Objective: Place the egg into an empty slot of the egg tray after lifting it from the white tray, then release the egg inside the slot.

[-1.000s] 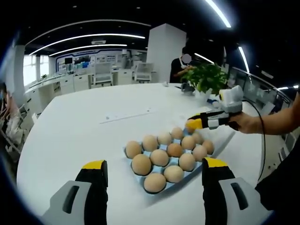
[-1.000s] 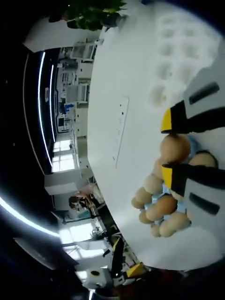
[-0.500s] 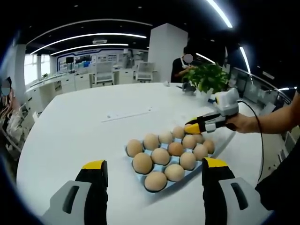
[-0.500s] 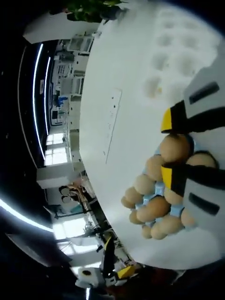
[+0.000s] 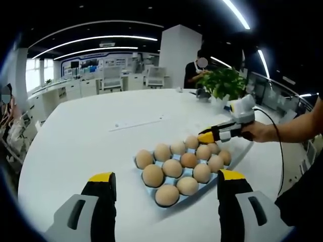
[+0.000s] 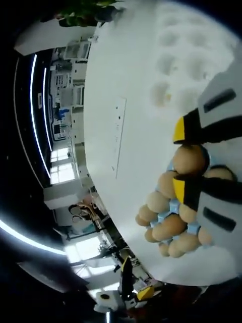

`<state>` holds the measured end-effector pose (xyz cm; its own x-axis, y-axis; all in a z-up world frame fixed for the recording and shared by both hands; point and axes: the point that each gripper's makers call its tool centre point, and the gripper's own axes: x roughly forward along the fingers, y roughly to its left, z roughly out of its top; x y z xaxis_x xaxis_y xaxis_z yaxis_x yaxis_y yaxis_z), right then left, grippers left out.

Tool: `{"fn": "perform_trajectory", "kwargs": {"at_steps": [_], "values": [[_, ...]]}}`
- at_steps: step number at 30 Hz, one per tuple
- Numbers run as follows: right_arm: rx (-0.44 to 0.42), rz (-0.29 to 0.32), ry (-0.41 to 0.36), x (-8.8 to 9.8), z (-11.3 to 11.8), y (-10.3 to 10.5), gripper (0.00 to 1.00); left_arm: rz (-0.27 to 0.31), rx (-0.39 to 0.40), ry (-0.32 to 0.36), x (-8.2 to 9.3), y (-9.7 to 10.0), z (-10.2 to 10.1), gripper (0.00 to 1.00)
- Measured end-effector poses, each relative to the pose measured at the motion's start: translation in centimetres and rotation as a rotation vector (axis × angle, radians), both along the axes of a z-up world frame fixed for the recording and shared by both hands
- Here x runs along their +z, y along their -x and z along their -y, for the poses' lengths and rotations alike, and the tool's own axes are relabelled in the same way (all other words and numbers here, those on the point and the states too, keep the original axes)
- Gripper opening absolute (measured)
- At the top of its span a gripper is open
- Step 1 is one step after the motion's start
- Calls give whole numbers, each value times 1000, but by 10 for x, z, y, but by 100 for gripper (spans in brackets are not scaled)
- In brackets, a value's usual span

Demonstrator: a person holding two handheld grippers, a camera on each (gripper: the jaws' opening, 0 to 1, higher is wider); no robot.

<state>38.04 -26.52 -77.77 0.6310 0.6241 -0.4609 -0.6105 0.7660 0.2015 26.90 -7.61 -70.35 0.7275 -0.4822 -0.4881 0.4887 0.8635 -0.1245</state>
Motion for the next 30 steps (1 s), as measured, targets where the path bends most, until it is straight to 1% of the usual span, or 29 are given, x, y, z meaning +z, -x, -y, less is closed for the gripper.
{"fn": "perform_trajectory", "kwargs": {"at_steps": [5, 9, 11, 12, 13, 16, 17, 18, 19, 20, 21, 22, 23, 24, 25, 26, 27, 28, 29, 30], "values": [[-5, 6, -19, -1, 1, 0, 25, 5, -1, -3, 1, 0, 0, 82], [6, 41, -25, 2, 0, 1, 26, 18, -9, -17, 2, 1, 0, 82], [0, 53, -36, 3, 2, 1, 28, 22, -16, -18, 3, 2, 0, 82], [5, 69, -37, 4, 2, 1, 29, 24, -17, -21, 3, 3, 0, 83], [8, 75, -37, 5, 3, 1, 34, 29, -16, -28, 3, 3, 0, 83], [33, 139, -74, 17, -2, 4, 43, 44, -27, -41, 3, 3, 0, 84], [41, 181, -114, 28, -5, 6, 47, 50, -35, -44, 4, 3, 0, 84], [40, 205, -129, 34, -6, 6, 54, 53, -43, -46, 4, 3, 2, 84], [44, 240, -141, 40, -7, 6, 67, 56, -48, -47, 4, 3, 3, 84], [32, 294, -168, 50, -6, 4, 81, 59, -56, -47, 4, 4, 4, 83], [29, 317, -195, 56, -7, 5, 93, 60, -61, -45, 5, 4, 6, 83], [29, 328, -222, 61, -7, 8, 99, 63, -66, -42, 5, 4, 7, 83], [61, 269, -216, 54, -9, 16, 97, 66, -69, -41, 5, 4, 8, 83], [71, 254, -202, 51, -8, 19, 98, 73, -73, -40, 6, 3, 9, 82], [69, 261, -197, 51, -8, 18, 100, 84, -71, -32, 8, 2, 9, 80], [88, 266, -178, 50, -8, 23, 100, 96, -67, -10, 11, 1, 10, 80], [99, 258, -174, 49, -9, 28, 100, 104, -67, 1, 13, 1, 10, 80], [109, 258, -176, 51, -9, 32, 100, 114, -66, 15, 16, 1, 10, 80], [118, 265, -188, 56, -9, 38, 100, 138, -68, 33, 22, 0, 11, 82], [119, 270, -197, 59, -9, 42, 100, 149, -73, 33, 24, 0, 12, 84]]}}
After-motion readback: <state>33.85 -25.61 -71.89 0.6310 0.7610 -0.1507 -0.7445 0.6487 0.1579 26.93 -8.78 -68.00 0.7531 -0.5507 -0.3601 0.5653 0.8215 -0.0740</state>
